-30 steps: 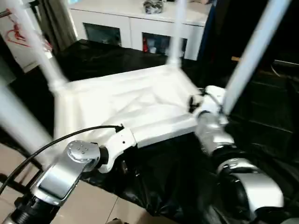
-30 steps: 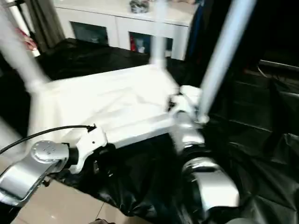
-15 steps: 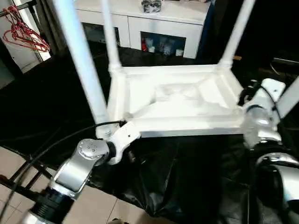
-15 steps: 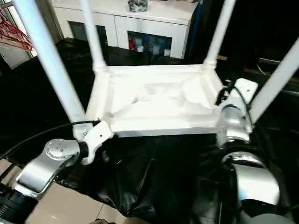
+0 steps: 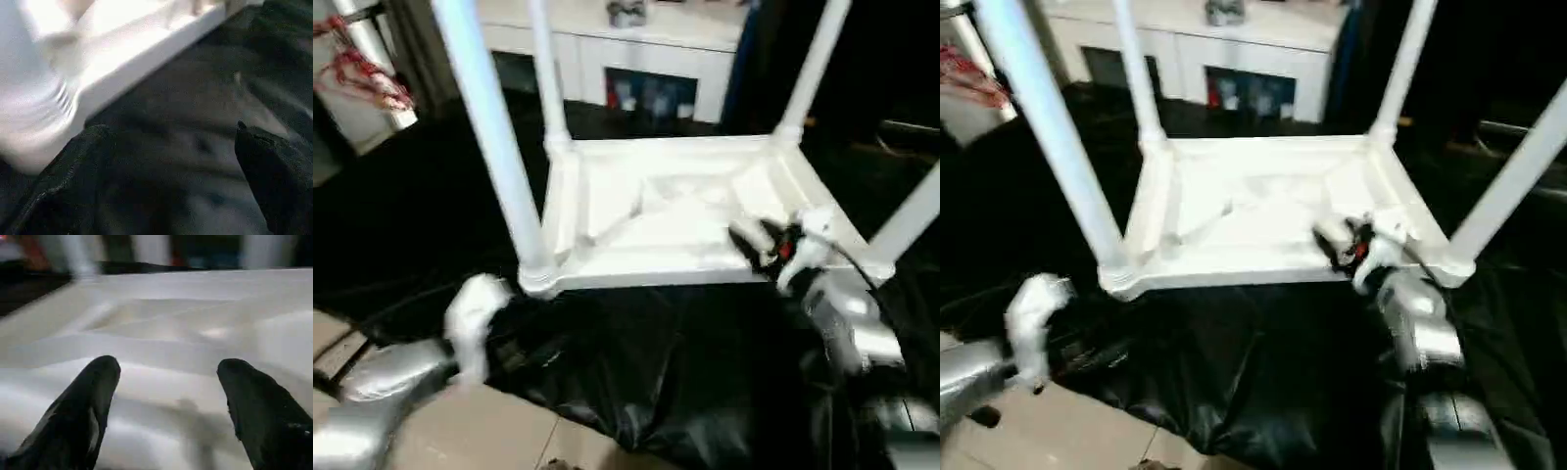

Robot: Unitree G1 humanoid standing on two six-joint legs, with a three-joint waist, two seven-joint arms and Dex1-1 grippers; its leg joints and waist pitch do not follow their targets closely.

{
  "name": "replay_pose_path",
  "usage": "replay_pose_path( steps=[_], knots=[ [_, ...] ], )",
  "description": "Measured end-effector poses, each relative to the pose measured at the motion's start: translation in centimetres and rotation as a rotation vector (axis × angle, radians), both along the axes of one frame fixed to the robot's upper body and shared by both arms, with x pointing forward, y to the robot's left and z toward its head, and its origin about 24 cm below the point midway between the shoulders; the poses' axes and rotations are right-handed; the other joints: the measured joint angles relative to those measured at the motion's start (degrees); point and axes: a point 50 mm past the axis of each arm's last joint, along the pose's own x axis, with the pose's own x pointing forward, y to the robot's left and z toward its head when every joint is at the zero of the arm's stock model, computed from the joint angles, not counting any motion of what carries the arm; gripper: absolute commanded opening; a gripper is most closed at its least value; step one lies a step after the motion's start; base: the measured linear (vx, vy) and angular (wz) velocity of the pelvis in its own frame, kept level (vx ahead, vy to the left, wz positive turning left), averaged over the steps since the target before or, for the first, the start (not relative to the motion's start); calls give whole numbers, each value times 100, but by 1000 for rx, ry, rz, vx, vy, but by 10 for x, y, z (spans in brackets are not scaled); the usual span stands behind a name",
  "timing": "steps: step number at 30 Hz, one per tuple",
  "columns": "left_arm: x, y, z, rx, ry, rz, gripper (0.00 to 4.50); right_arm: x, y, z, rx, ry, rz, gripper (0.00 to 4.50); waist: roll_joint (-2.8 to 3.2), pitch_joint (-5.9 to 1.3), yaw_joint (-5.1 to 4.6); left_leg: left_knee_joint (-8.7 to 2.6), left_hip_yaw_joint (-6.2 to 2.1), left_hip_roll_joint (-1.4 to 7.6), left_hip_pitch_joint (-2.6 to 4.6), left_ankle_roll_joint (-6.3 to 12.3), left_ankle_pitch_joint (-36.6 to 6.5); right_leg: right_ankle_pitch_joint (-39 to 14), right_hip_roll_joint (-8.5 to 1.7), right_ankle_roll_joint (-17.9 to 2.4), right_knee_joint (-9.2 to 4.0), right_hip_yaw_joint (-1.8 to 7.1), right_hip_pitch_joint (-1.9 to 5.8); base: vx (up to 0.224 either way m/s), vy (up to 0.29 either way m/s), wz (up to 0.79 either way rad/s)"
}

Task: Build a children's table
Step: Rotate leg to tighten, then rotate table base

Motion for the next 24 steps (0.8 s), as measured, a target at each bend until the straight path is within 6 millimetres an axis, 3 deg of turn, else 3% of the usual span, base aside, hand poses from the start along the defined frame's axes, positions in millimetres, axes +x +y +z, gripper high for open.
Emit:
replay_pose_path(
  steps=[4,9,18,24],
  knots=[
    [3,30,17,-1,-51,94,447,-26,-5,-2,-20,27,135,362,3,2,79,-3,-1,-7,12,-1,-1,-17,-1,29,-3,9,15,0,0,0],
    [17,51,30,15,-159,240,447,-43,-25,-5,-99,105,140,362,11,7,34,-3,-11,-15,23,-2,-1,-18,-3,30,-15,8,18,0,0,0],
    [53,23,31,-151,-241,243,447,-49,-42,-8,-257,201,8,362,11,11,-34,-6,-27,-23,42,-2,-1,-18,-8,30,-48,-5,11,0,0,0],
    [75,18,21,-115,-251,331,447,-47,-42,-10,-297,216,-55,362,-8,18,-128,-5,-30,-24,47,-2,-1,-18,-10,30,-50,-9,-3,0,0,0]
  ],
)
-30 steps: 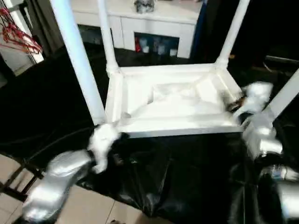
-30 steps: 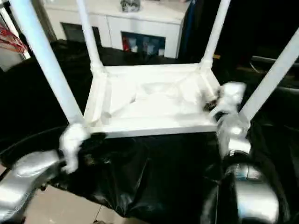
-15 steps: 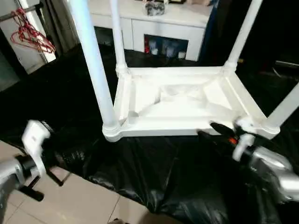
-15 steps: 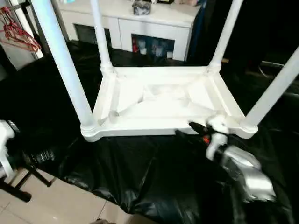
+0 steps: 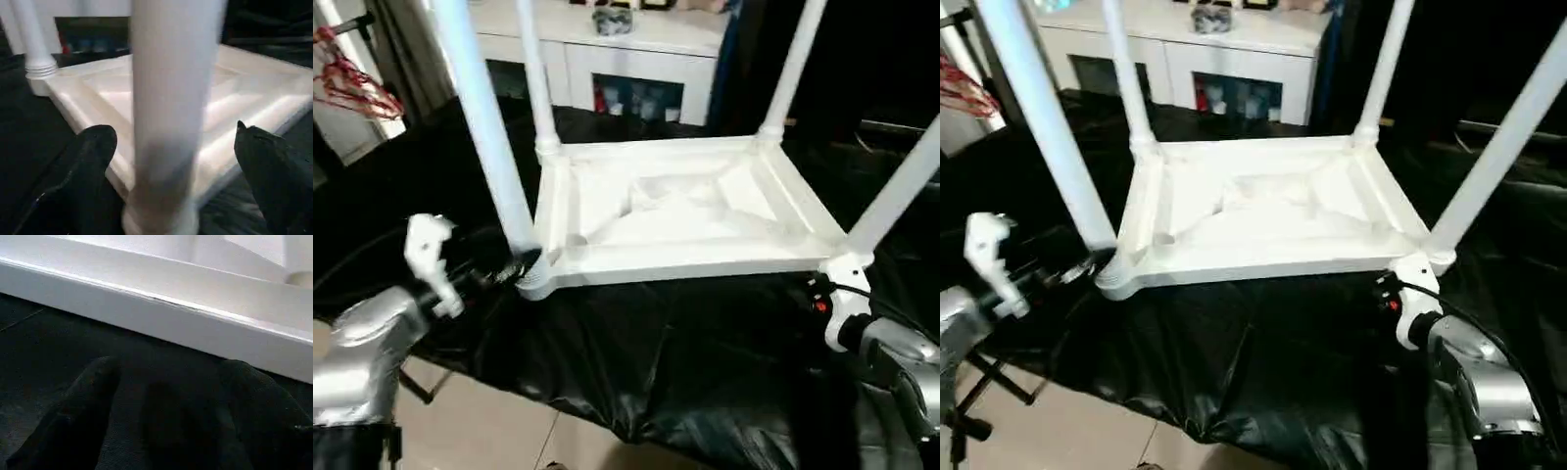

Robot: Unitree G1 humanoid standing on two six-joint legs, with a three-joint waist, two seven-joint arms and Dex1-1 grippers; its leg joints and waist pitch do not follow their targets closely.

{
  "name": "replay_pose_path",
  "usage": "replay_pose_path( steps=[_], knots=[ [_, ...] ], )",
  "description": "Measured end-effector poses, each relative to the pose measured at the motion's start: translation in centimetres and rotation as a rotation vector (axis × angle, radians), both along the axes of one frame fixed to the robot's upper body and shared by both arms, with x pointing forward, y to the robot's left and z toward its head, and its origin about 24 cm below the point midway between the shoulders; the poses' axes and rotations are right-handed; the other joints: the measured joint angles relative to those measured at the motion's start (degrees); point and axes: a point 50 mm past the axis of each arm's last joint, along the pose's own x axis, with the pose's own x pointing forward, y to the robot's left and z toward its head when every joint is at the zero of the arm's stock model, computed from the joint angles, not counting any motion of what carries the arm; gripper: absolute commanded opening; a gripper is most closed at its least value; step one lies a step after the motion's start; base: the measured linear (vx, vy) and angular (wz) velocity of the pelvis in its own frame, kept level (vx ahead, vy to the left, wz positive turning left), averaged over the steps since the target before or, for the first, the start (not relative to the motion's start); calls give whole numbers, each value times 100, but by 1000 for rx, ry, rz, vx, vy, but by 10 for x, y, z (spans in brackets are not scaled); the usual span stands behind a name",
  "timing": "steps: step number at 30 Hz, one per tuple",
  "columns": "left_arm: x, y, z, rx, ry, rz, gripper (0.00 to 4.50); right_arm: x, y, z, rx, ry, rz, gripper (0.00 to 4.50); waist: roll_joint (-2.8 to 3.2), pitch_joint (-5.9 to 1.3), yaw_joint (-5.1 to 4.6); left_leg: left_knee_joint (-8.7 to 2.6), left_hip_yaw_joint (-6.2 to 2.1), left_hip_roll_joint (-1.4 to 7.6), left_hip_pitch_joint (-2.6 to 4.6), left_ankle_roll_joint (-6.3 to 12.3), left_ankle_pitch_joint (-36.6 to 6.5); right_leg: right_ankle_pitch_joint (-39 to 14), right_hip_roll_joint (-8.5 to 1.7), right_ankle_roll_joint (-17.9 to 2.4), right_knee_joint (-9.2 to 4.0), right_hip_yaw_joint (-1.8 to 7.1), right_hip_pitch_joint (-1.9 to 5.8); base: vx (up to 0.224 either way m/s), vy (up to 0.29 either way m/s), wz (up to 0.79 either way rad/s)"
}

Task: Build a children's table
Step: Rotate table base

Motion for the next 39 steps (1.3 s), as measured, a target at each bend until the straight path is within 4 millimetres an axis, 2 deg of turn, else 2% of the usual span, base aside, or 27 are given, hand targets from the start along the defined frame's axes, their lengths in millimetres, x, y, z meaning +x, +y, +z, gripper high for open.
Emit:
replay_pose_path(
  steps=[6,9,15,18,25,30,39],
  knots=[
    [13,-8,1,-34,-34,15,447,9,14,-5,-11,8,-20,362,-53,-12,-2,1,4,0,-5,0,0,10,-2,-13,10,5,-11,0,0,0],
    [19,-19,2,-61,-43,-34,447,18,20,-9,-42,19,-49,362,-86,-22,17,1,5,0,-8,0,0,42,-2,-41,16,5,-13,0,0,0],
    [20,-34,2,-94,-14,-169,447,31,27,-13,-68,36,-70,362,-100,-20,7,-12,7,5,-19,3,-3,57,1,-63,18,-2,-29,0,0,0],
    [11,-32,5,-122,38,-268,447,38,35,-14,-82,29,-55,362,-130,-20,-22,-13,12,10,-13,2,-3,57,4,-63,23,-1,-31,0,0,0],
    [-23,-47,4,-189,203,-543,447,51,56,-16,-88,13,-8,362,-202,5,-51,-12,23,9,21,0,-3,57,3,-63,27,12,-27,0,0,0],
    [-34,-69,10,-249,237,-664,447,57,67,-17,-102,8,23,362,-231,11,-99,-12,21,9,37,-6,0,55,4,-59,29,12,-25,0,0,0],
    [-46,-121,16,-364,258,-852,447,70,107,-19,-107,-9,142,362,-273,20,-323,-12,2,9,55,-18,-3,60,6,-67,32,5,-29,0,0,0]
  ],
)
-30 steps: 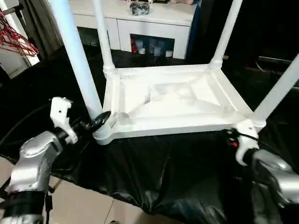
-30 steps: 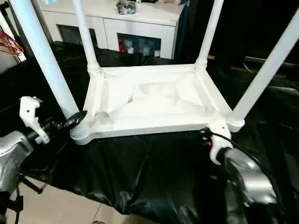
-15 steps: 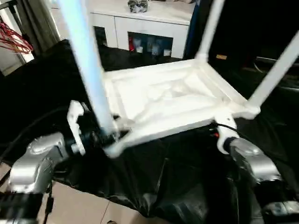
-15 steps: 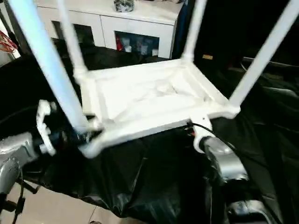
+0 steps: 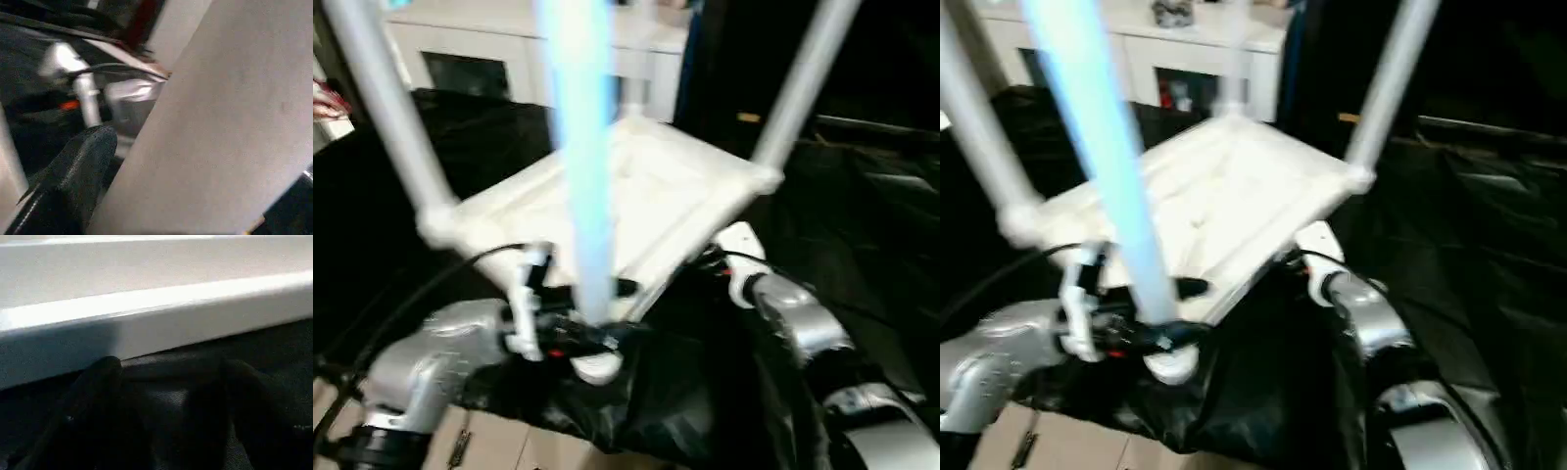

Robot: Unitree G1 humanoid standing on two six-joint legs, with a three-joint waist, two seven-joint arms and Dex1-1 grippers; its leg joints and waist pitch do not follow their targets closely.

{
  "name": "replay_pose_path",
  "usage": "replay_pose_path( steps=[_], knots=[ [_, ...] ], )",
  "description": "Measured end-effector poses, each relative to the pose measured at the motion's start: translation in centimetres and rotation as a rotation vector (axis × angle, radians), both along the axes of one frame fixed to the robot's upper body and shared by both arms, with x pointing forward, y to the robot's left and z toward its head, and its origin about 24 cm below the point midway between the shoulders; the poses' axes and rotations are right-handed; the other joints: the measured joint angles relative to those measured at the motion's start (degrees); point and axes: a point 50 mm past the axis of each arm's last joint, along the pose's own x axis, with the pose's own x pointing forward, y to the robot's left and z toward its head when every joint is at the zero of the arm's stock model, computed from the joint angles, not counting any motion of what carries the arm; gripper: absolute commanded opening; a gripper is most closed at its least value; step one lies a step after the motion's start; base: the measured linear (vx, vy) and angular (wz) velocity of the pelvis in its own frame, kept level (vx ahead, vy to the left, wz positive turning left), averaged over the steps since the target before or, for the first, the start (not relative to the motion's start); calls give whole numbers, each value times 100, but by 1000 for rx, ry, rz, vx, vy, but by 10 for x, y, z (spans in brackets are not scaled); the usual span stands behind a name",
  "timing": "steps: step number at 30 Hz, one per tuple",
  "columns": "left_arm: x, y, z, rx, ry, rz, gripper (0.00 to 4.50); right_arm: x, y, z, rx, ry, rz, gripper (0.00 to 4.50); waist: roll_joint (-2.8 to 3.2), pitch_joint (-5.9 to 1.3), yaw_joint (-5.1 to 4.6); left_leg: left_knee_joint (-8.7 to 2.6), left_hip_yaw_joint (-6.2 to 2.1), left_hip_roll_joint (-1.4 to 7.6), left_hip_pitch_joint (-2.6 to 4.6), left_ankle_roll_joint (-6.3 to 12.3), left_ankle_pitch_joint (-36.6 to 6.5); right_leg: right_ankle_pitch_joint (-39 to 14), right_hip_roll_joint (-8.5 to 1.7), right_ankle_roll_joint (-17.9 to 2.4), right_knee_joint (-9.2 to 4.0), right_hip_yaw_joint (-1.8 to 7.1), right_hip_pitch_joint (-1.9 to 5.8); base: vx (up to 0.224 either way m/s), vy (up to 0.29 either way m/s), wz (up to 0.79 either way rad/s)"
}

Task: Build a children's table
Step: Rotate table base

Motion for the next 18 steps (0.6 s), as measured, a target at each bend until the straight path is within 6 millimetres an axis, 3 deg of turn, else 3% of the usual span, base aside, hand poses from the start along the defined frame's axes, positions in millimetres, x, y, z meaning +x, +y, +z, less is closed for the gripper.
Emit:
replay_pose_path(
  steps=[6,12,18],
  knots=[
    [8,-31,6,-12,-37,-58,447,4,18,-1,22,3,34,362,-12,-1,-19,0,-17,1,9,-16,-10,7,3,-11,0,-8,-9,0,0,0],
    [31,-58,0,18,-102,39,447,4,23,-1,32,-10,53,362,-12,-2,21,2,-16,-1,13,-17,-11,20,2,-31,-5,-7,-13,0,0,0],
    [49,-70,-2,92,-212,139,447,5,11,0,39,-22,41,362,18,0,39,1,-17,0,8,-16,-12,43,2,-58,-9,-11,-13,0,0,0]
  ],
)
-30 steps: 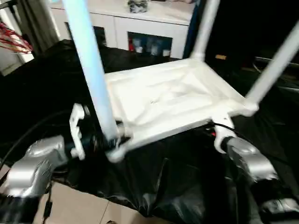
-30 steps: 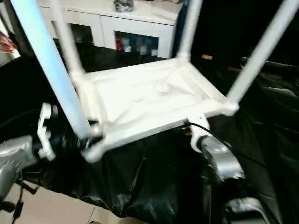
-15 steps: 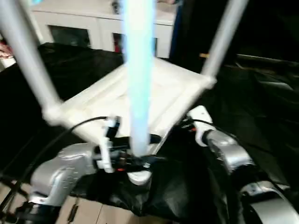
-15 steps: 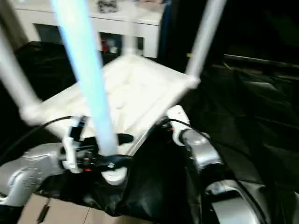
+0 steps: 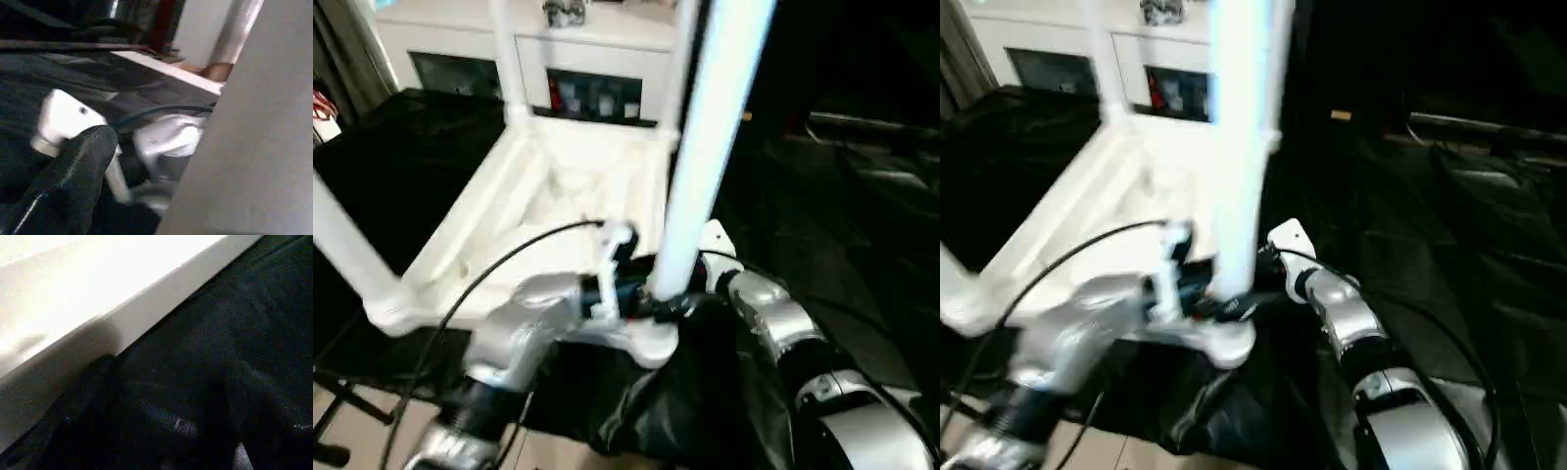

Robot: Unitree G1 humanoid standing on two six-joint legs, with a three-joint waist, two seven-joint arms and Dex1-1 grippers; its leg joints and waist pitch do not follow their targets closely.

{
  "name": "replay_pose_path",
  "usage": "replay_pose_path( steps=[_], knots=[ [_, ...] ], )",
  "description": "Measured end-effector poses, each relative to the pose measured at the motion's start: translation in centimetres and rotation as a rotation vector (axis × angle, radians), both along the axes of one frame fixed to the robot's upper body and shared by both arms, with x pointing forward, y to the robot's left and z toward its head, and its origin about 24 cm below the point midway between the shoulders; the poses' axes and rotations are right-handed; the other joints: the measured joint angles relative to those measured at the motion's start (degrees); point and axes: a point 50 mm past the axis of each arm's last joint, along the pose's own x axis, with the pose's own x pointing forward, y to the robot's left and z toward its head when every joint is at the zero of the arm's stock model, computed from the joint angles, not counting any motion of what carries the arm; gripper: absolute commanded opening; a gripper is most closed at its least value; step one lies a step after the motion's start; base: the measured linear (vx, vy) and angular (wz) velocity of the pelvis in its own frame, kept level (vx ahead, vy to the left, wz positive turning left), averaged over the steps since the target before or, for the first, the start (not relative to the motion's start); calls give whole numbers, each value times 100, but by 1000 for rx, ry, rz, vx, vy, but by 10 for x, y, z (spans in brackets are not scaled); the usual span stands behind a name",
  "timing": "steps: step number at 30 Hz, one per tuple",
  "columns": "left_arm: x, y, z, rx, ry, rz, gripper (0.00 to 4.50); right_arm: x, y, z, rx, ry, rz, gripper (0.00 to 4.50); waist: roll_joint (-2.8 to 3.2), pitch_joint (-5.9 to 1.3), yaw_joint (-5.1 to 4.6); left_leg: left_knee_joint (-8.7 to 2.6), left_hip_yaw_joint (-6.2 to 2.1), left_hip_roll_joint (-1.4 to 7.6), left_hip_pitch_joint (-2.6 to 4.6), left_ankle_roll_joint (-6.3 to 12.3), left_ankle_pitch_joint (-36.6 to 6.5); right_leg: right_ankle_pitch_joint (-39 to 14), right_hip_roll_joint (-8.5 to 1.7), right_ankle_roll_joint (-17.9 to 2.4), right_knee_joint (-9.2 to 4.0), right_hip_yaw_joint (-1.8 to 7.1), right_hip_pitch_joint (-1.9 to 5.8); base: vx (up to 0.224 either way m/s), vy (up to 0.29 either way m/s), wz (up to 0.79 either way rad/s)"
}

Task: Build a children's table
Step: Rotate table base

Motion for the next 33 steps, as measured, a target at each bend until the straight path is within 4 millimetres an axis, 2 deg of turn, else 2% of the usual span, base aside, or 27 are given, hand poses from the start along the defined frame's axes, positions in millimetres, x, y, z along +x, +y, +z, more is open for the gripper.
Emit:
replay_pose_path(
  steps=[5,8,10,12,18,22,30,31,33],
  knots=[
    [1,4,-2,44,-63,3,447,0,-20,2,-10,-6,-30,362,26,-4,44,0,-1,2,0,0,0,3,0,-3,2,-4,0,0,0,0],
    [0,17,-6,99,-88,-11,447,-4,-43,4,-26,-12,-43,362,40,-3,64,0,0,2,1,0,0,3,0,-3,2,-3,0,0,0,0],
    [-4,33,-14,150,-70,-30,447,-9,-57,7,-35,-19,-11,362,53,-2,61,0,0,2,1,0,0,2,0,0,3,-4,0,0,0,0],
    [-7,41,-19,179,-59,-44,447,-12,-65,8,-31,-15,4,362,56,0,72,0,0,3,1,0,0,2,0,0,3,-5,-2,0,0,0],
    [-12,62,-30,322,-64,-146,430,-31,-76,25,-69,-31,244,362,63,2,171,0,1,2,-2,1,0,-14,0,27,-3,-1,1,0,0,0],
    [-11,79,-41,410,-39,-160,386,-46,-80,34,-90,-34,368,362,68,3,234,-1,4,3,0,1,0,-14,0,26,-2,1,3,0,0,0],
    [-6,90,-49,485,-38,-161,340,-65,-74,56,-42,-3,557,362,79,2,301,-1,4,4,4,1,0,-15,0,28,-1,2,6,0,0,0],
    [-5,90,-49,489,-37,-163,313,-68,-74,60,-29,14,581,397,80,3,303,-1,5,3,2,1,0,-15,-1,29,-2,2,6,0,0,0],
    [-1,91,-49,493,-38,-168,306,-73,-74,64,-13,40,612,397,78,2,317,-1,4,4,5,1,0,-15,-1,29,-3,2,11,0,0,0]
  ],
)
